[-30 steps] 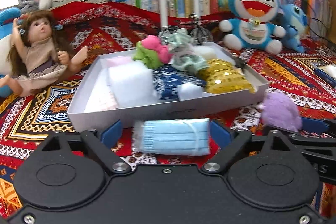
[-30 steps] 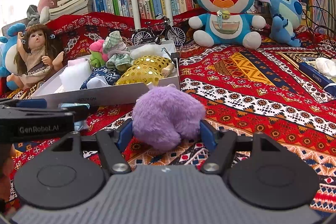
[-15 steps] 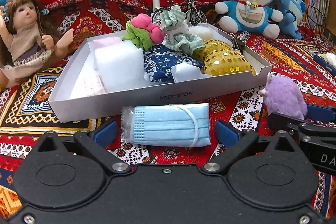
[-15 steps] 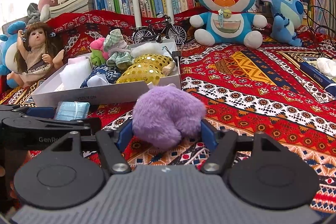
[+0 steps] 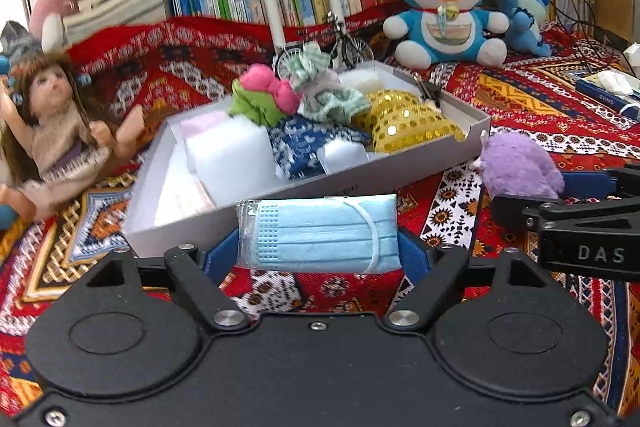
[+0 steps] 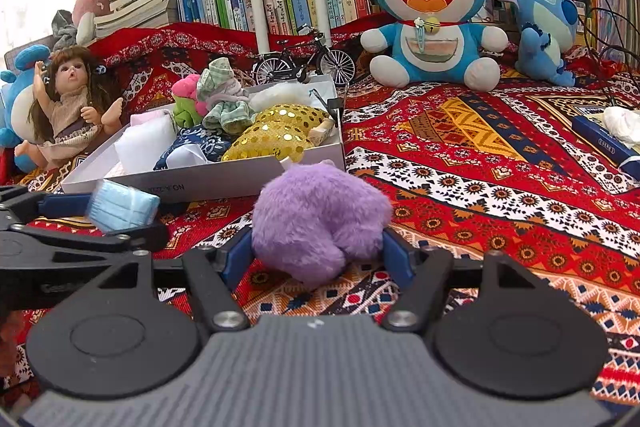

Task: Organize soft objects

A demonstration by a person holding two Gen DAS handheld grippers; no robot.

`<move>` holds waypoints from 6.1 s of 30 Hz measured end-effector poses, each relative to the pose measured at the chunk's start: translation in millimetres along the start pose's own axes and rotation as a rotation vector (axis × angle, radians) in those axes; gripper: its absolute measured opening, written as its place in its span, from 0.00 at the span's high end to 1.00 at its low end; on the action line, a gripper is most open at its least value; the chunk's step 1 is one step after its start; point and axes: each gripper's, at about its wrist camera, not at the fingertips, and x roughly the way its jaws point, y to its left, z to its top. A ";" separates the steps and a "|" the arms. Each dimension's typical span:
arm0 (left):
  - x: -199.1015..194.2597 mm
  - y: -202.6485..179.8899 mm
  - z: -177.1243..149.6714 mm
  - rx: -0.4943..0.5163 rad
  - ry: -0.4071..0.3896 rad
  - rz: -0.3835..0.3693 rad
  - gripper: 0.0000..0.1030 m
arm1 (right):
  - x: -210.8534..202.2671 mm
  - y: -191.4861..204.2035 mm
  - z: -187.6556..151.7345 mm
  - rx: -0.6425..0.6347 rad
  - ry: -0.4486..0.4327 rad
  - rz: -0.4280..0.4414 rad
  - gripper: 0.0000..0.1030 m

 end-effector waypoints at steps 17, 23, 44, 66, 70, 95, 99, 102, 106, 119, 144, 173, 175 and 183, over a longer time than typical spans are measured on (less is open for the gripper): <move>-16.6 61.3 33.5 -0.109 -0.064 0.073 0.22 | -10.8 10.8 45.3 -0.042 -0.063 0.027 0.35; 2.8 73.4 41.2 -0.151 -0.040 0.067 0.22 | -6.2 31.9 61.9 -0.104 -0.099 0.059 0.34; 87.3 107.2 110.0 -0.248 -0.005 0.036 0.22 | 80.9 68.2 129.4 -0.183 -0.032 0.097 0.34; 127.2 92.2 86.7 -0.165 0.083 0.069 0.21 | 112.6 60.8 102.2 -0.158 0.072 0.091 0.32; 125.2 93.8 85.0 -0.189 0.090 0.059 0.21 | 110.0 60.1 102.3 -0.147 0.065 0.091 0.25; 23.9 94.8 62.9 -0.227 -0.020 0.013 0.06 | 29.3 60.6 89.3 -0.162 -0.038 0.058 0.11; 5.9 94.7 48.9 -0.249 -0.029 0.009 0.05 | 15.4 59.7 78.2 -0.163 -0.057 0.055 0.08; -2.0 92.6 38.1 -0.260 -0.028 0.011 0.05 | 7.4 59.5 69.1 -0.167 -0.063 0.059 0.06; -8.8 88.5 22.1 -0.272 -0.023 0.022 0.05 | 2.4 59.8 56.1 -0.181 -0.062 0.050 0.04; 12.2 76.5 -14.1 -0.289 0.064 0.058 0.05 | 22.2 53.1 23.0 -0.164 0.036 -0.015 0.02; 30.7 76.9 -23.7 -0.310 0.106 0.105 0.00 | 44.2 50.9 16.4 -0.157 0.130 -0.079 0.00; 31.2 77.1 -23.9 -0.310 0.106 0.105 0.00 | 44.0 51.2 16.2 -0.157 0.130 -0.078 0.00; 31.2 77.1 -23.9 -0.310 0.106 0.105 0.00 | 43.9 51.1 16.2 -0.156 0.130 -0.078 0.00; 31.2 77.1 -24.0 -0.309 0.106 0.105 0.00 | 44.0 51.2 16.2 -0.156 0.130 -0.078 0.00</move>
